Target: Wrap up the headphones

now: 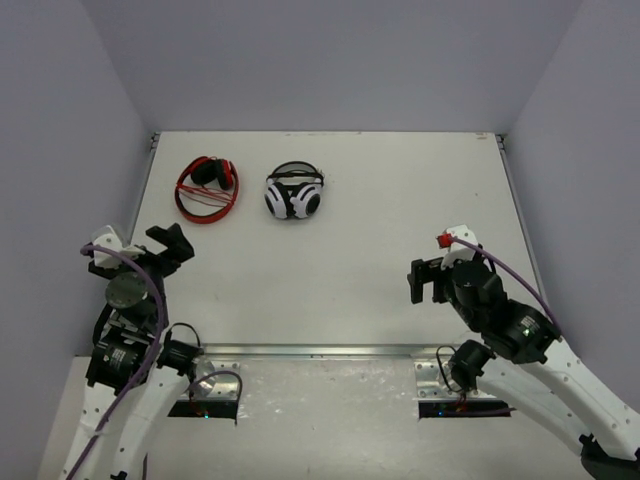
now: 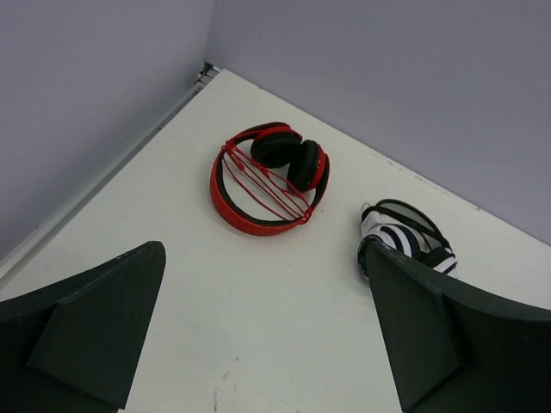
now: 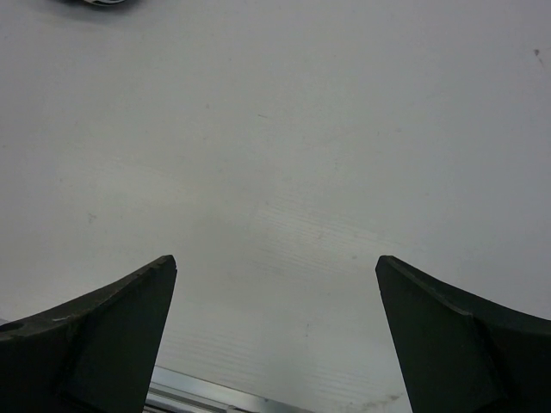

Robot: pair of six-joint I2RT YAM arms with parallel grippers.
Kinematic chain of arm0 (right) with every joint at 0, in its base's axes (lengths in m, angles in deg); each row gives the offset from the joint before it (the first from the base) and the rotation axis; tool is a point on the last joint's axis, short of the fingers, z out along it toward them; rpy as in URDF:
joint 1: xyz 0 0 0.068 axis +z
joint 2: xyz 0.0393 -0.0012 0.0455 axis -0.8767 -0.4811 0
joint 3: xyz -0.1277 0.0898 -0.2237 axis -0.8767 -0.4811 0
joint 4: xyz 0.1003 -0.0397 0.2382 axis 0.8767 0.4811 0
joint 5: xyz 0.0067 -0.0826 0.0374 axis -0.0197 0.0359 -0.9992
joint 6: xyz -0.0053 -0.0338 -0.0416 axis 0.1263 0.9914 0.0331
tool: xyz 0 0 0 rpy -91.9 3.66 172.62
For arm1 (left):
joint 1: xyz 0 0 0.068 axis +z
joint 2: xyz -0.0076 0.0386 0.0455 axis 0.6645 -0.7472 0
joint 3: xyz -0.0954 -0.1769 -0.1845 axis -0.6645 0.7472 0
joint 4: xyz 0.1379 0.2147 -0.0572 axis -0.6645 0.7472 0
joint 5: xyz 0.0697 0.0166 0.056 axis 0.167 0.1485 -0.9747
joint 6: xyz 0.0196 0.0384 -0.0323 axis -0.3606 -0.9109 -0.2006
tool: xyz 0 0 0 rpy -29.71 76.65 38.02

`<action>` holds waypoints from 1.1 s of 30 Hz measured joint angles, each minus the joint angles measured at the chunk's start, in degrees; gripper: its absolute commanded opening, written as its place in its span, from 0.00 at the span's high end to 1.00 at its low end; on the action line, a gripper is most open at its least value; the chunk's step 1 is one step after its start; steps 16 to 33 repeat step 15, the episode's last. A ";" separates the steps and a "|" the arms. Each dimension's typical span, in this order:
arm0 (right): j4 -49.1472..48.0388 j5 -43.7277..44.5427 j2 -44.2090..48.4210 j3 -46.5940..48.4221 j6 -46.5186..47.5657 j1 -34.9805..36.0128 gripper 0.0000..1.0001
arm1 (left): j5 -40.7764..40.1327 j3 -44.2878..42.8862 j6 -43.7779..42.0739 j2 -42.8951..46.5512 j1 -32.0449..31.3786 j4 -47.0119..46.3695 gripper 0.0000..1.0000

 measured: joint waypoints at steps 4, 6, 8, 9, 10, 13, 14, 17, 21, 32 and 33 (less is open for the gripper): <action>-0.13 0.17 -0.44 -0.94 -1.16 0.00 0.01 | -0.59 0.00 -0.11 0.11 0.00 -0.13 0.00; -0.31 0.26 -0.66 -1.29 -1.77 0.00 0.01 | -0.48 0.07 -0.42 0.13 0.00 -0.63 0.00; -0.33 0.42 -1.01 -1.46 -2.38 0.00 0.01 | -0.31 0.31 -0.63 0.13 0.00 -1.01 0.00; -0.46 0.50 -1.16 -1.53 -2.58 0.00 0.01 | -0.24 0.37 -0.70 0.11 0.00 -1.01 0.00; -0.57 0.61 -1.27 -1.57 -2.78 0.00 0.01 | -0.17 0.46 -0.83 0.11 0.00 -1.01 0.00; -1.49 0.76 -1.44 -1.90 -3.10 0.00 0.01 | -0.15 0.63 -1.07 0.13 0.00 -1.03 0.00; -1.75 0.79 -1.46 -2.05 -3.15 0.00 0.01 | -0.15 0.66 -1.16 0.13 0.00 -1.05 0.00; -1.86 0.79 -1.46 -2.19 -3.19 0.00 0.01 | -0.13 0.68 -1.22 0.15 0.00 -1.05 0.00; -1.86 0.79 -1.46 -2.19 -3.19 0.00 0.01 | -0.13 0.68 -1.22 0.15 0.00 -1.05 0.00; -1.86 0.79 -1.46 -2.19 -3.19 0.00 0.01 | -0.13 0.68 -1.22 0.15 0.00 -1.05 0.00; -1.86 0.79 -1.46 -2.19 -3.19 0.00 0.01 | -0.13 0.68 -1.22 0.15 0.00 -1.05 0.00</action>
